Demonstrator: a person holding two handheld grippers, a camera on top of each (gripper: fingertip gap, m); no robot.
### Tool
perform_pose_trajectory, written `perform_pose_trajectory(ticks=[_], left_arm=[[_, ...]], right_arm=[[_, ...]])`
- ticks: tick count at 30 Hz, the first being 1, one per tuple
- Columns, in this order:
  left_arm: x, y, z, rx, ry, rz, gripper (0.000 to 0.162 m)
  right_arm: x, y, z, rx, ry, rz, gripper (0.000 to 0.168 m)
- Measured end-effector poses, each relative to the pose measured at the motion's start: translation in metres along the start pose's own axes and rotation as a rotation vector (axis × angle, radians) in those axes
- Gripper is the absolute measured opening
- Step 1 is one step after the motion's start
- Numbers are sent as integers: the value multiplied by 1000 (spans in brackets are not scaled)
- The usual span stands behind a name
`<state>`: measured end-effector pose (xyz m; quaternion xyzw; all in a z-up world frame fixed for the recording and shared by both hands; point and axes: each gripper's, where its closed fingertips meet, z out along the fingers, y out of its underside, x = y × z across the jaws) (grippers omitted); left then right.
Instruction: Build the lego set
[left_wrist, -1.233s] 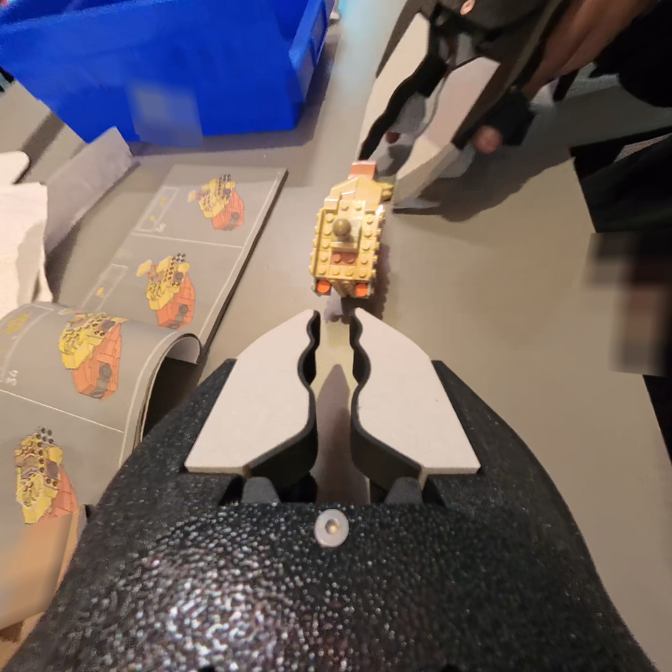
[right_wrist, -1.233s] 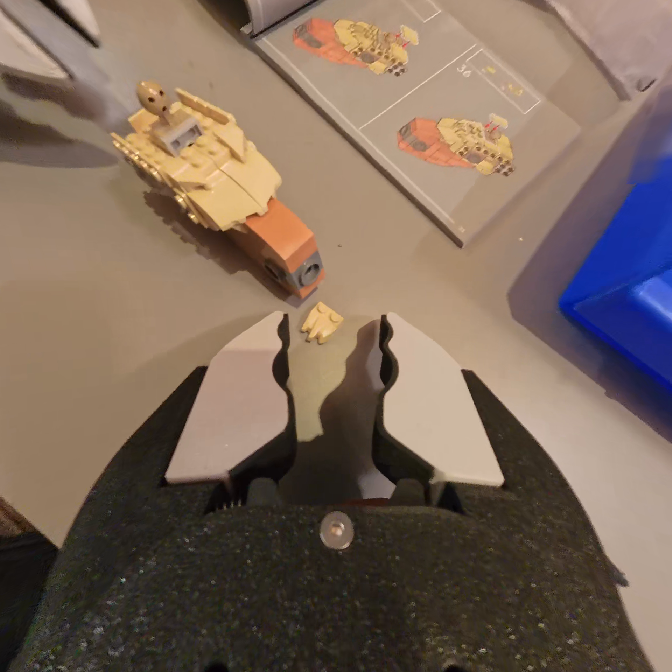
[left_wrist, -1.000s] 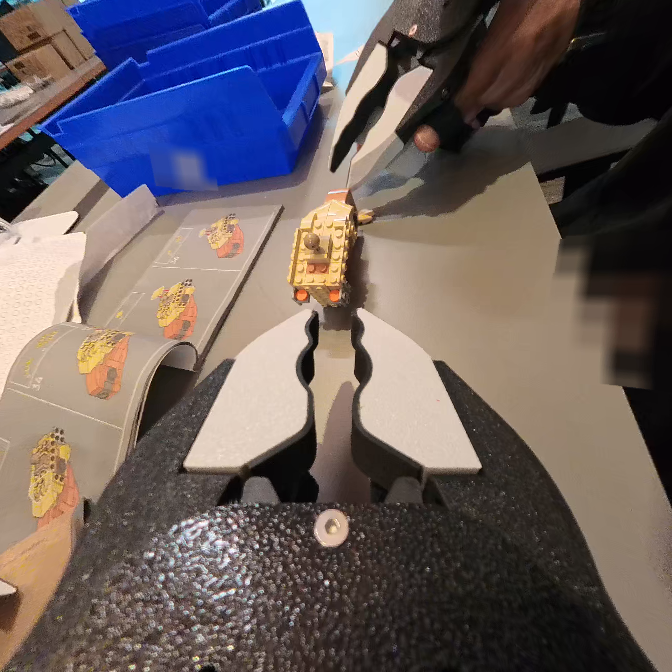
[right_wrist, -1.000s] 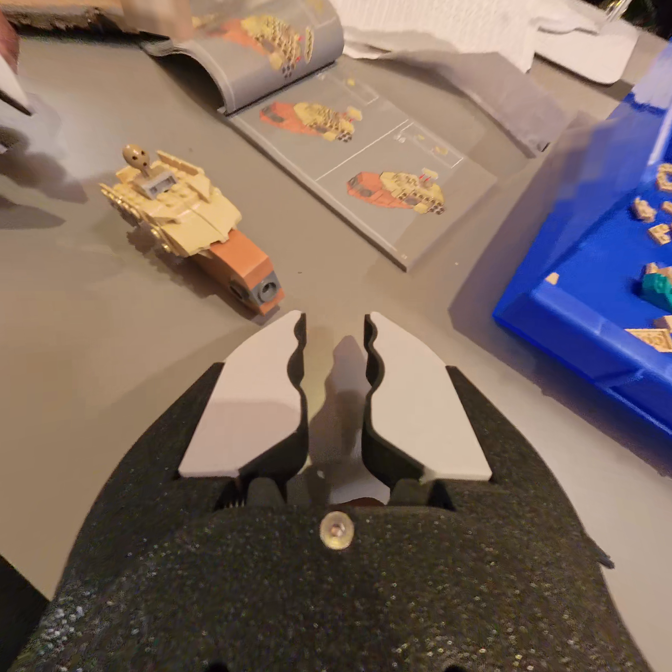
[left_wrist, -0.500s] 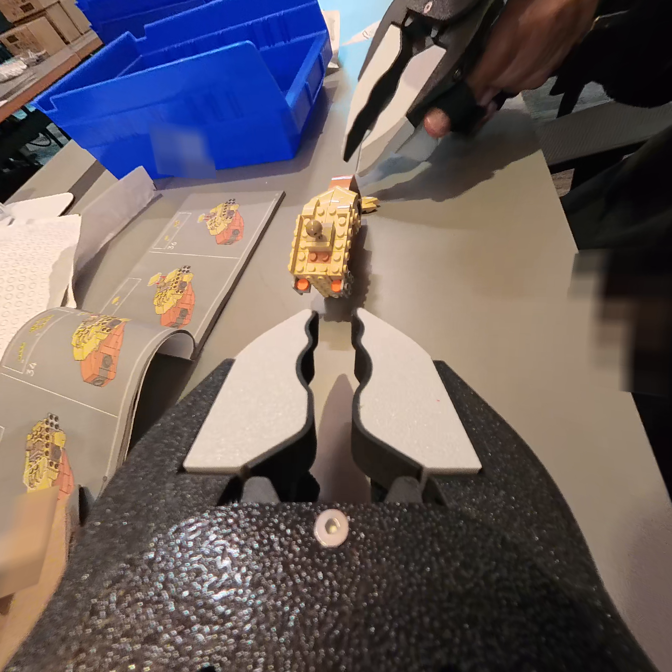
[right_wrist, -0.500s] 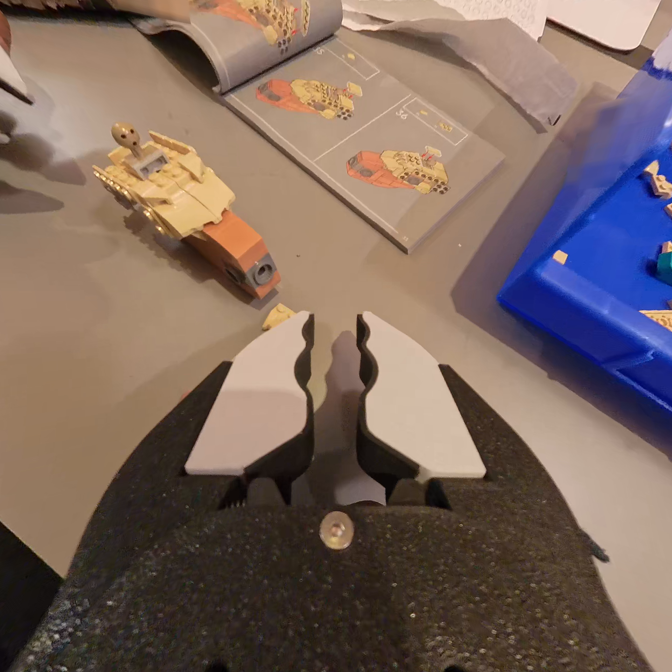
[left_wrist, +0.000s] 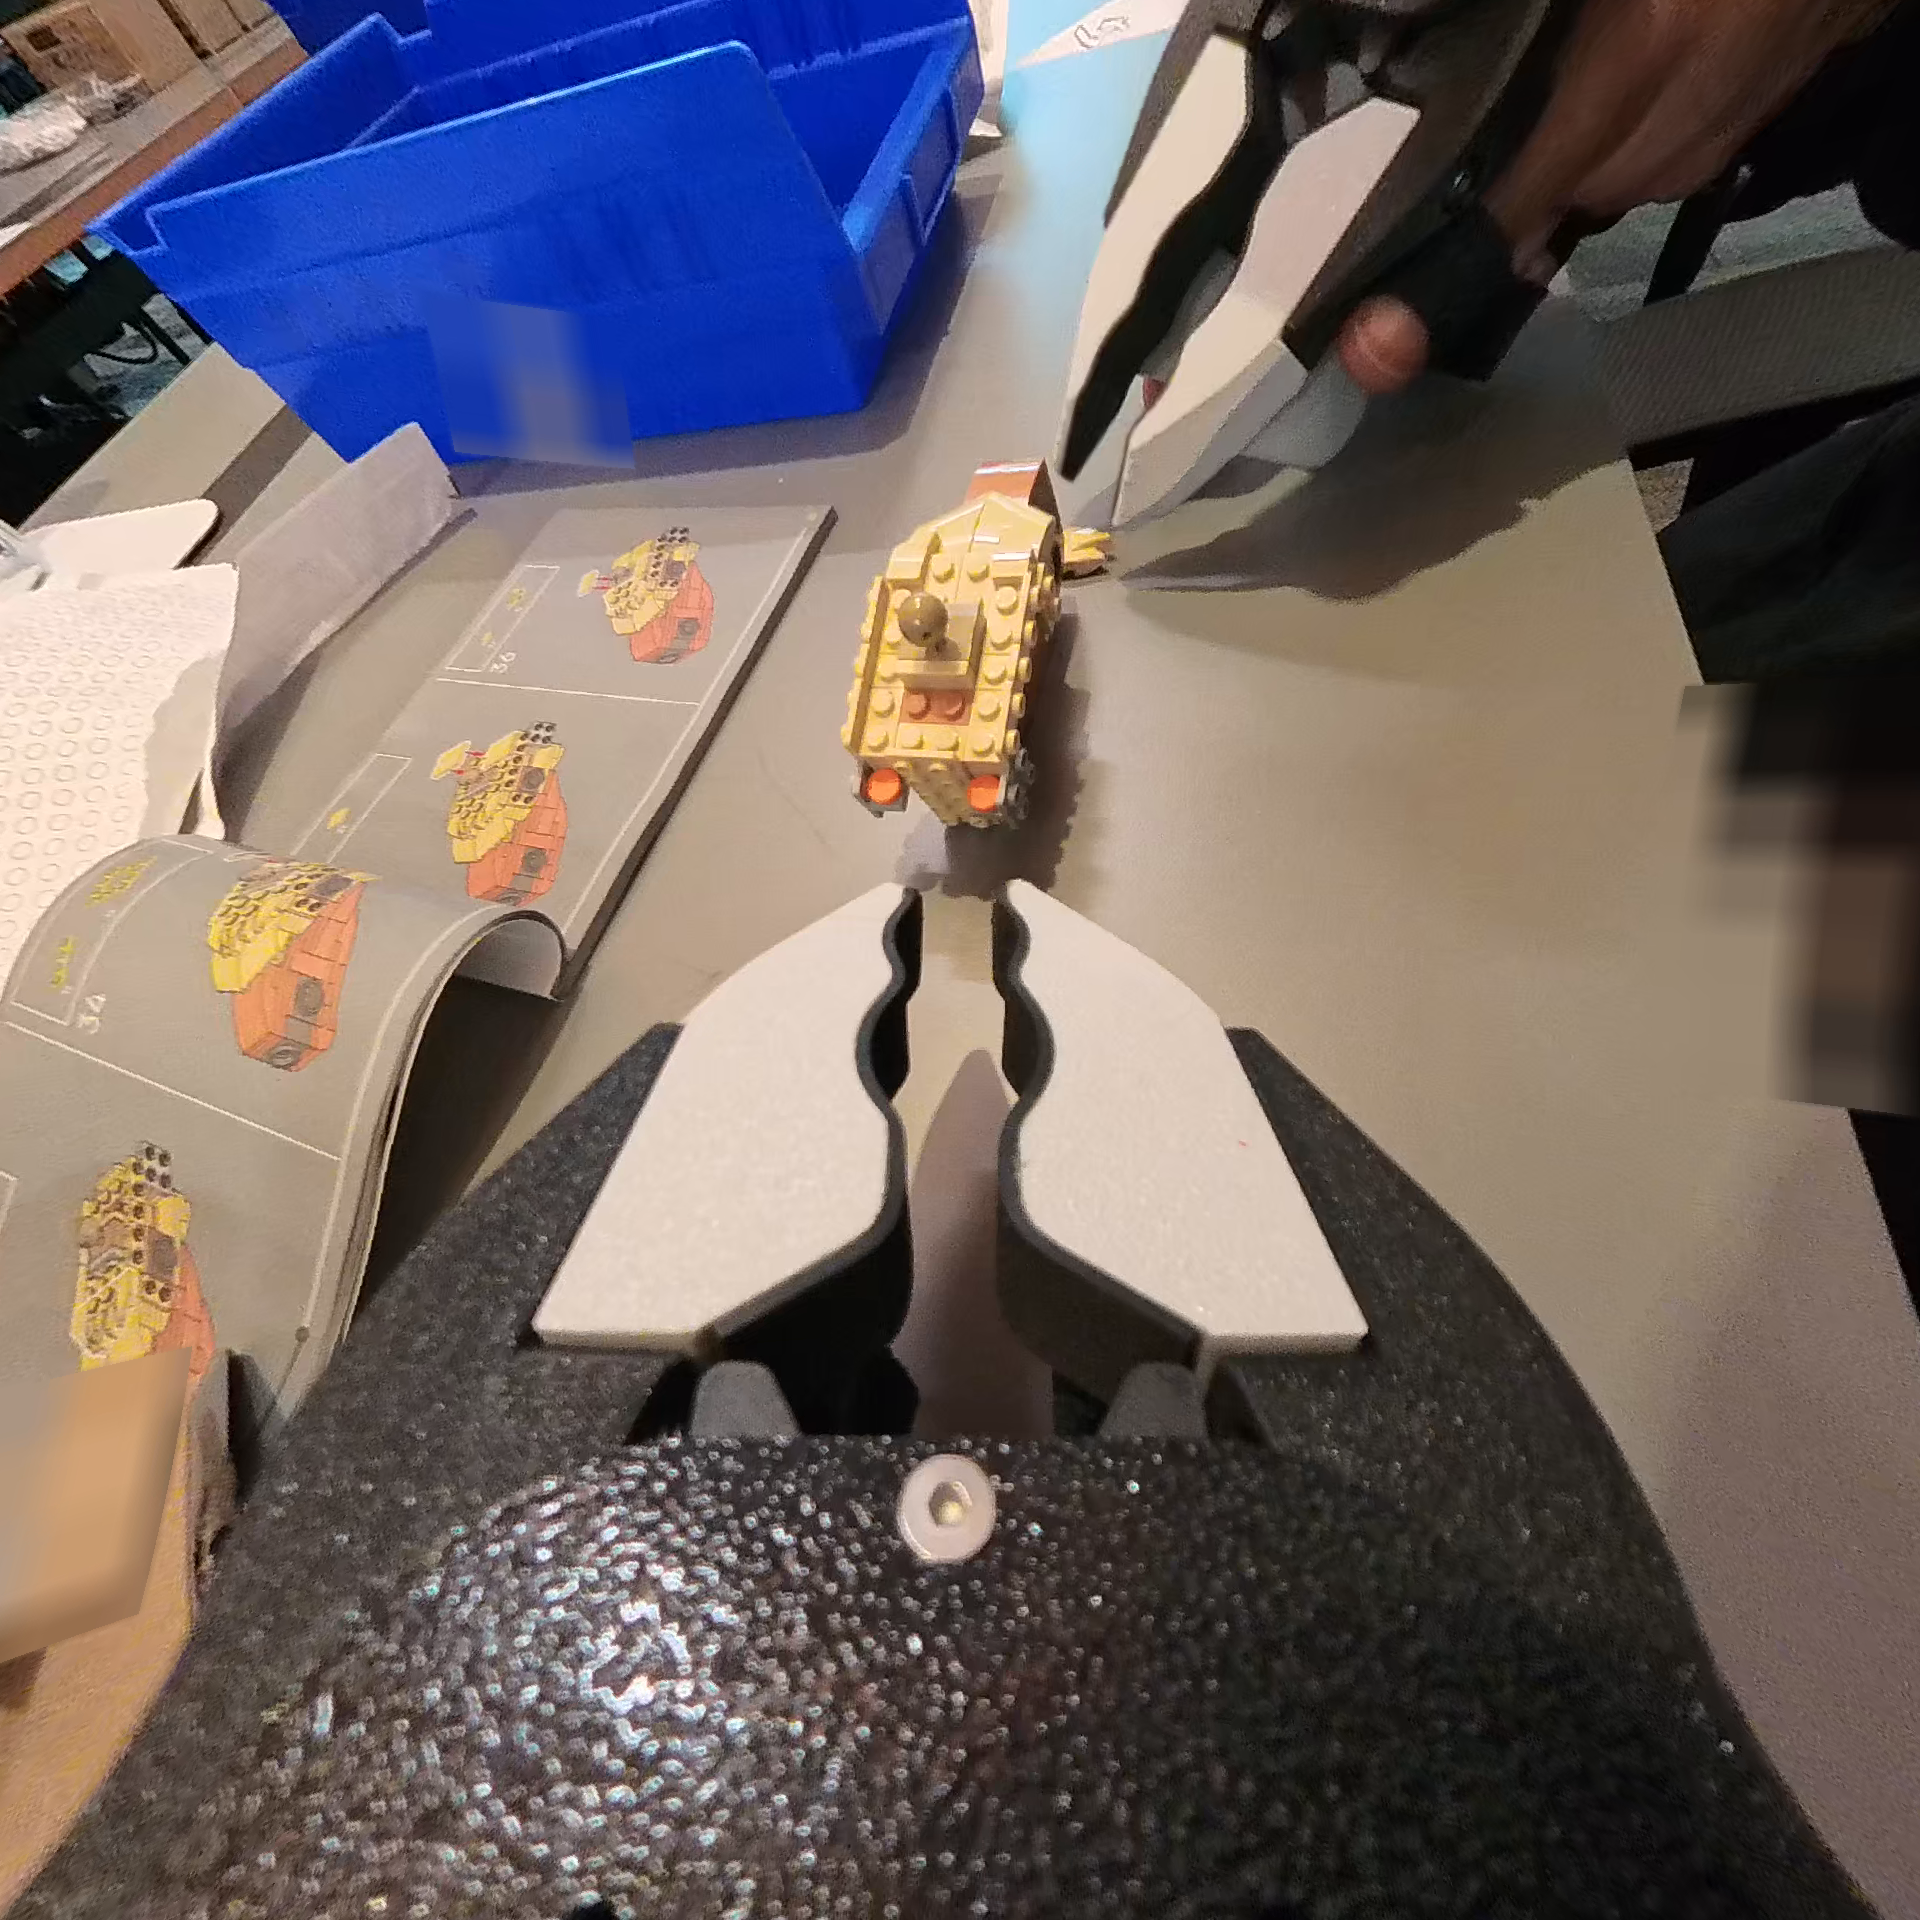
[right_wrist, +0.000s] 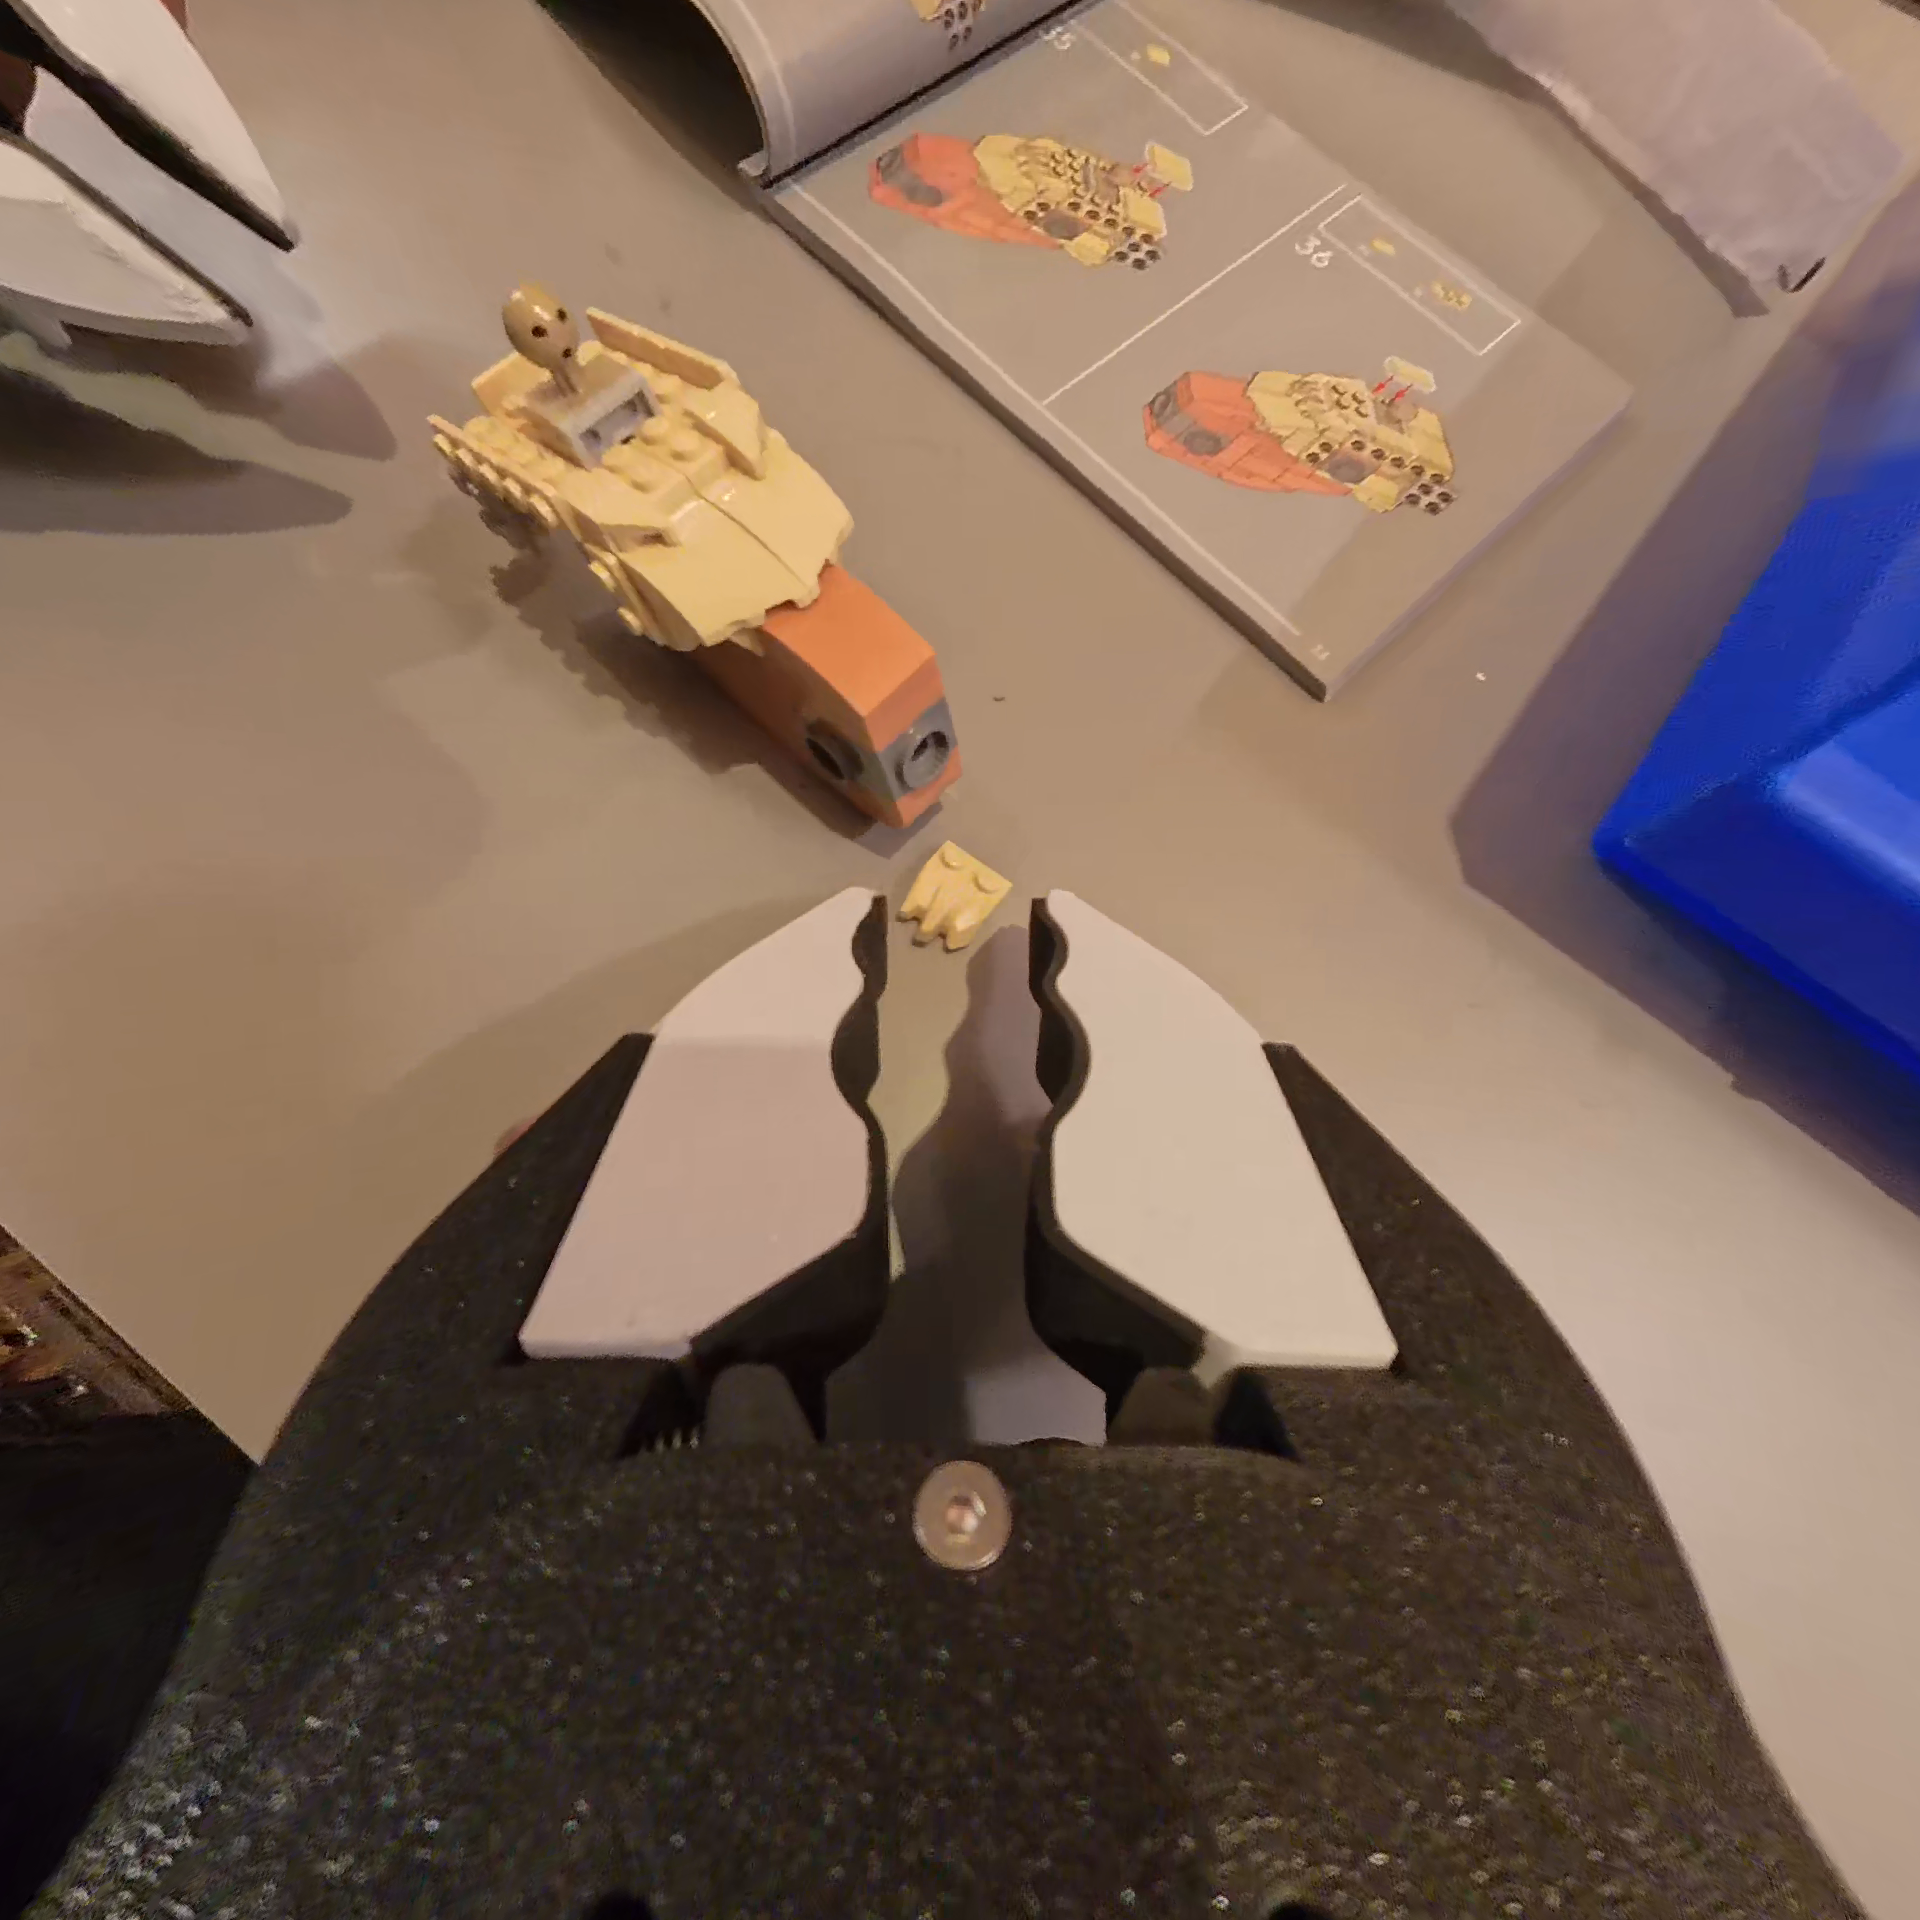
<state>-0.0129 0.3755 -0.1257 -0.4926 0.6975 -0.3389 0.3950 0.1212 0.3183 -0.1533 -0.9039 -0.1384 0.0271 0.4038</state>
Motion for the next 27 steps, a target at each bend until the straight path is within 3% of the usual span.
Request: perform_pose_trajectory(ticks=[15,27], left_arm=[[-2,4,1,-23,-15,8,11],[4,7,4,-50,25,29,14]], right_arm=[[9,8,11,-96,0,-78,21],[10,4,15,-84,-138,-191,33]])
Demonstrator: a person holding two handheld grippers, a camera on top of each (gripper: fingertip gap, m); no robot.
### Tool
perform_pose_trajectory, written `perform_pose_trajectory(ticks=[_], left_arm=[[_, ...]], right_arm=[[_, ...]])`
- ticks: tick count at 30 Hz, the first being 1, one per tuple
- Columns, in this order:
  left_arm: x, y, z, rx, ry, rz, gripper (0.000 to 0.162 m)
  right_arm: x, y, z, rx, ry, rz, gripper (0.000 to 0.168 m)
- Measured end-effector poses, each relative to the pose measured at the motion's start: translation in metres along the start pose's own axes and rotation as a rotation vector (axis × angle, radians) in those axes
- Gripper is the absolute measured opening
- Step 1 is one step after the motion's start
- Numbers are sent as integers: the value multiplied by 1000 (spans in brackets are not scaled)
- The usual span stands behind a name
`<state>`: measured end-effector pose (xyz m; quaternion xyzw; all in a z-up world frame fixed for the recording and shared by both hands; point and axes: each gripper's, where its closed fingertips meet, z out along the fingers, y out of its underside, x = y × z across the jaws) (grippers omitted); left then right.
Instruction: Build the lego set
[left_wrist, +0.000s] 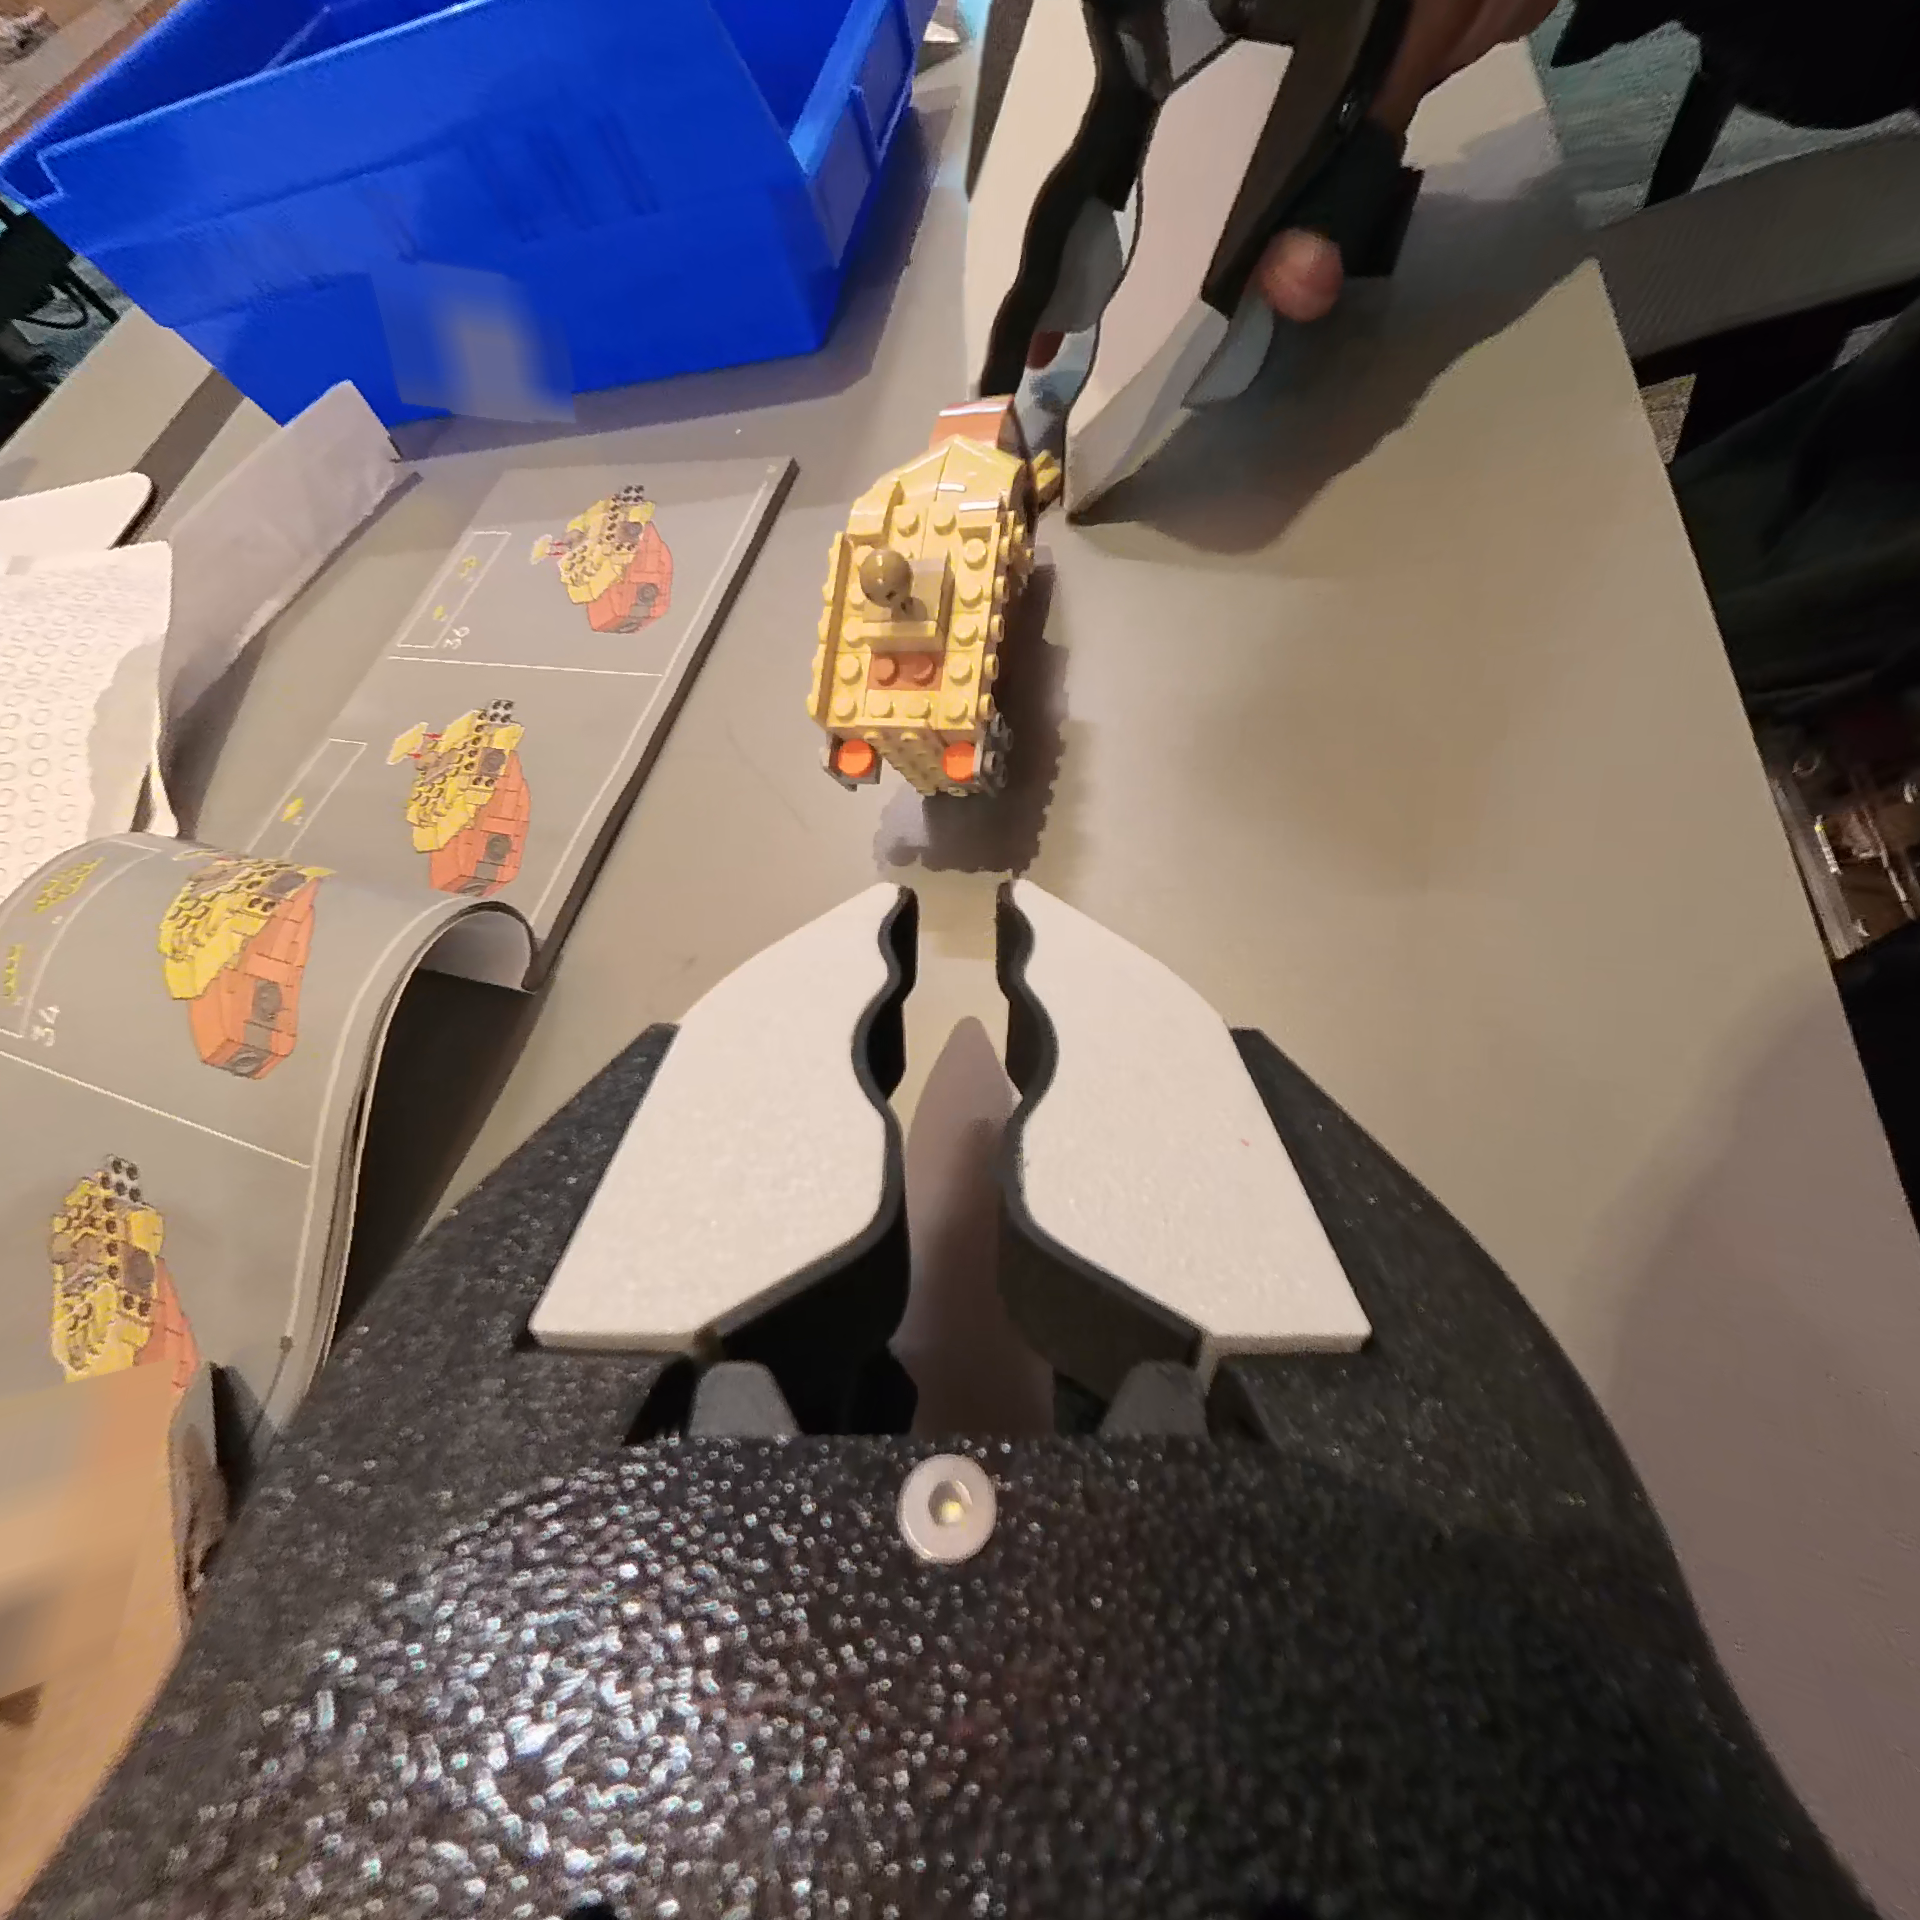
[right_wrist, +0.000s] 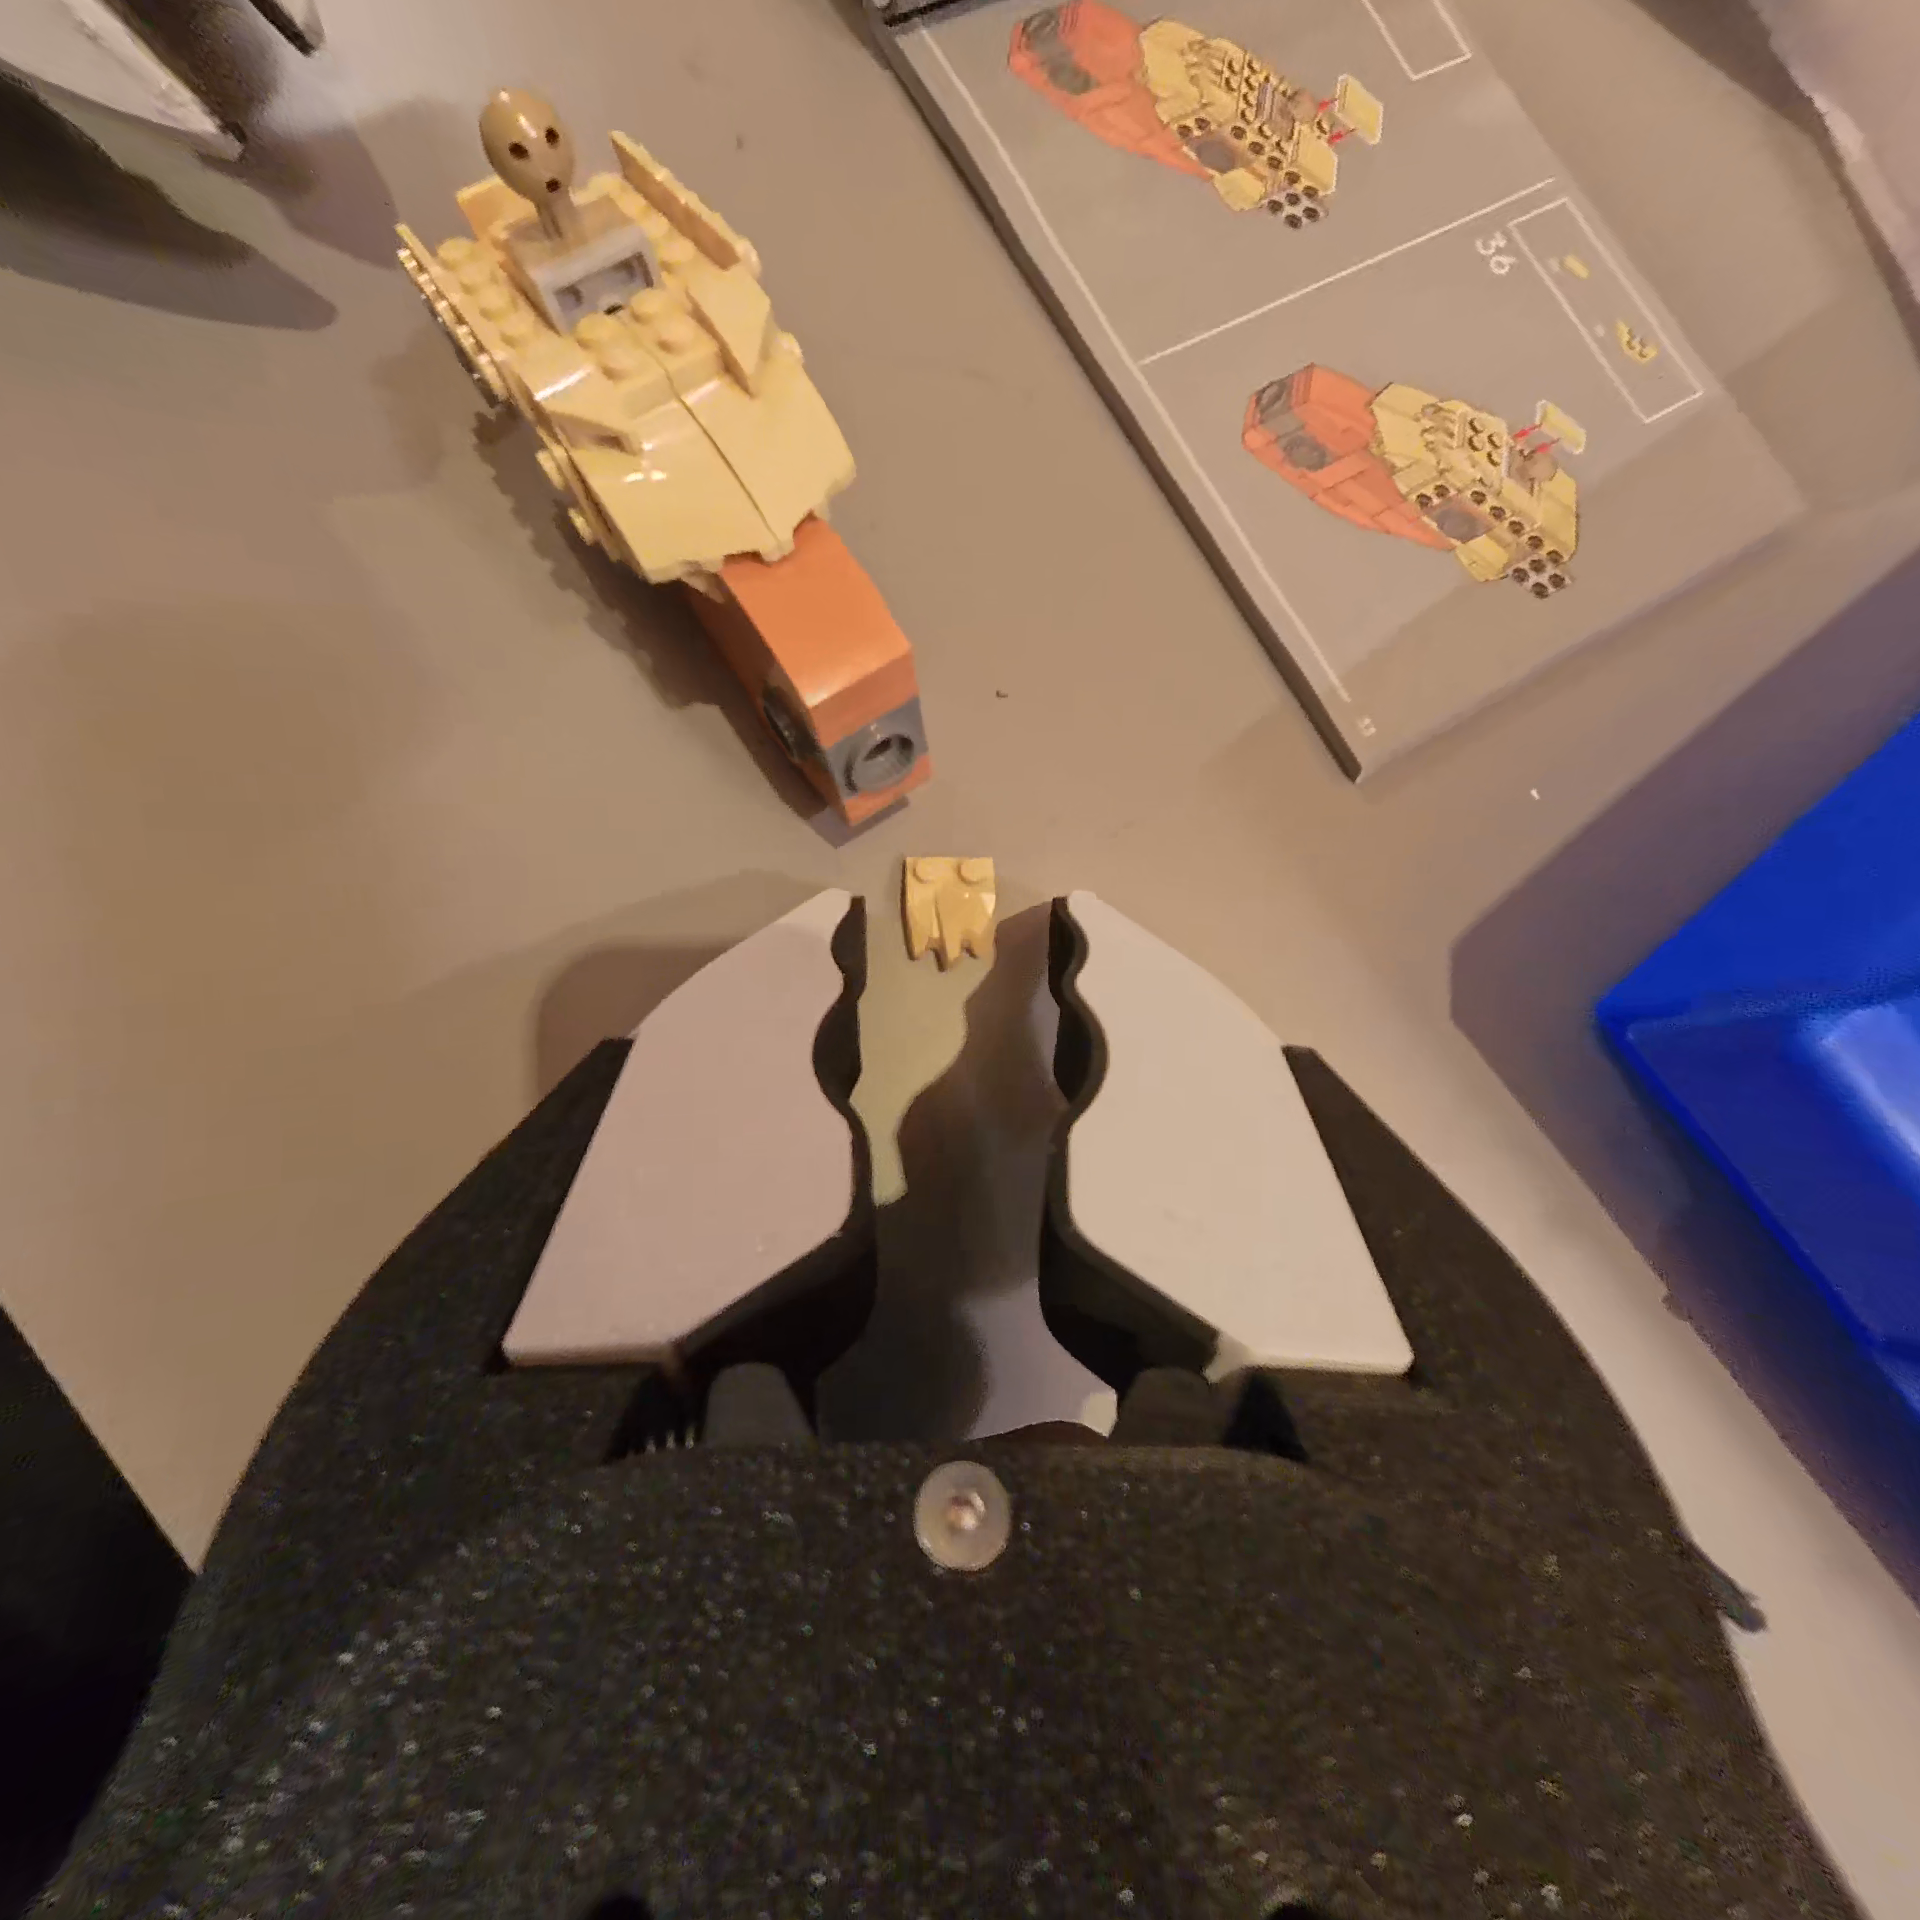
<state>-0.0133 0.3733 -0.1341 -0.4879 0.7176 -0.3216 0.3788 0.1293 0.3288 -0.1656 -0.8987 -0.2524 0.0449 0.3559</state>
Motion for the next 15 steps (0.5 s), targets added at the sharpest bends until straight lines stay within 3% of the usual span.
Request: perform_pose_trajectory(ticks=[7,15], left_arm=[[-1,-1,-1,9,2,-15,14],[2,3,2,-21,31,-9,15]], right_arm=[[1,-1,3,-2,-49,-17,16],[2,-3,2,31,-93,-30,16]])
